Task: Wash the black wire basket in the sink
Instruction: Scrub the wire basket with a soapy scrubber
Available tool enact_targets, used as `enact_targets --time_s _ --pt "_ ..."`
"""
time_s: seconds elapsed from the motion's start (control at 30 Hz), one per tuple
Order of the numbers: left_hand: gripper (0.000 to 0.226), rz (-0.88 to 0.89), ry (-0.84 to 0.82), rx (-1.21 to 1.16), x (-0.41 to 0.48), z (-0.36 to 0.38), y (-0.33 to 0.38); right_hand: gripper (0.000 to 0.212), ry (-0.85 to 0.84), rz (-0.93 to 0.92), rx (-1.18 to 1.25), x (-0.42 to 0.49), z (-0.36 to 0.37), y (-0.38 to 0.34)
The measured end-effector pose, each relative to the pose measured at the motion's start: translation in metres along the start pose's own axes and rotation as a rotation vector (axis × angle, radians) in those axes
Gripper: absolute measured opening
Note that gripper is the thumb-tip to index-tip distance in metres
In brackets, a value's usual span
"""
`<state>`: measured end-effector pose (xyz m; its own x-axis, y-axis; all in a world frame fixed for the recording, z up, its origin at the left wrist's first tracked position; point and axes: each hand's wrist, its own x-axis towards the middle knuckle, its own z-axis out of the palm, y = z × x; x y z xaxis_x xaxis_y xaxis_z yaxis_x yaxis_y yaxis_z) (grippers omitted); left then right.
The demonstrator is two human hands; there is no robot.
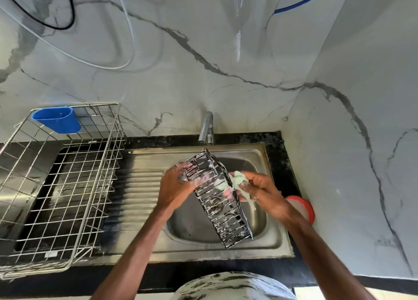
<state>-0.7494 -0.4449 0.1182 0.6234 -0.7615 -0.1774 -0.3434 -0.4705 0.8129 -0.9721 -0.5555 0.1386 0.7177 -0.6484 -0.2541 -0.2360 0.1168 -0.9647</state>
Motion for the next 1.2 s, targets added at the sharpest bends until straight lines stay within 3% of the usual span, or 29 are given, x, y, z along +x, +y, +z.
enact_targets --time_s 0.17,0.3,0.4,0.47,0.57,0.7,0.9,0.97,1.0,1.07,1.2 --pt "0.052 -0.221 -0.191 -0.375 0.015 -0.004 0.005 0.035 -0.015 0.014 -0.019 0.012 0.018 -0.022" --pt "0.030 -0.359 -0.201 -0.600 0.015 -0.006 0.013 0.032 -0.004 0.073 -0.023 0.024 0.029 -0.031" --pt "0.020 -0.350 -0.149 -0.761 0.004 -0.010 0.010 0.028 0.041 0.099 -0.042 0.031 0.033 -0.032" --pt "0.030 -0.287 -0.206 -0.680 -0.011 -0.011 0.008 0.027 0.081 0.108 -0.041 0.034 0.036 -0.032" --pt "0.060 -0.167 -0.418 -0.341 -0.039 -0.001 0.014 0.024 0.098 0.095 -0.034 0.034 0.042 -0.035" --pt "0.107 -0.080 -0.306 -0.172 -0.047 0.015 0.019 0.030 0.096 0.052 -0.041 0.035 0.057 -0.042" --pt "0.051 -0.143 -0.219 -0.211 -0.031 0.021 0.001 0.023 0.067 0.060 -0.061 0.043 0.055 -0.047" --pt "0.048 -0.217 -0.240 -0.343 -0.030 0.023 -0.002 0.023 0.057 0.083 -0.024 0.048 0.046 -0.048" --pt "0.057 -0.280 -0.249 -0.414 -0.029 0.024 -0.006 0.026 0.073 0.084 -0.018 0.050 0.040 -0.047" --pt "0.058 -0.421 -0.267 -0.599 -0.029 0.028 -0.018 0.033 0.183 0.041 -0.137 0.054 0.023 -0.040" --pt "0.018 -0.524 -0.244 -0.912 -0.028 0.031 -0.027 0.039 0.368 -0.014 -0.463 0.048 -0.003 -0.018"
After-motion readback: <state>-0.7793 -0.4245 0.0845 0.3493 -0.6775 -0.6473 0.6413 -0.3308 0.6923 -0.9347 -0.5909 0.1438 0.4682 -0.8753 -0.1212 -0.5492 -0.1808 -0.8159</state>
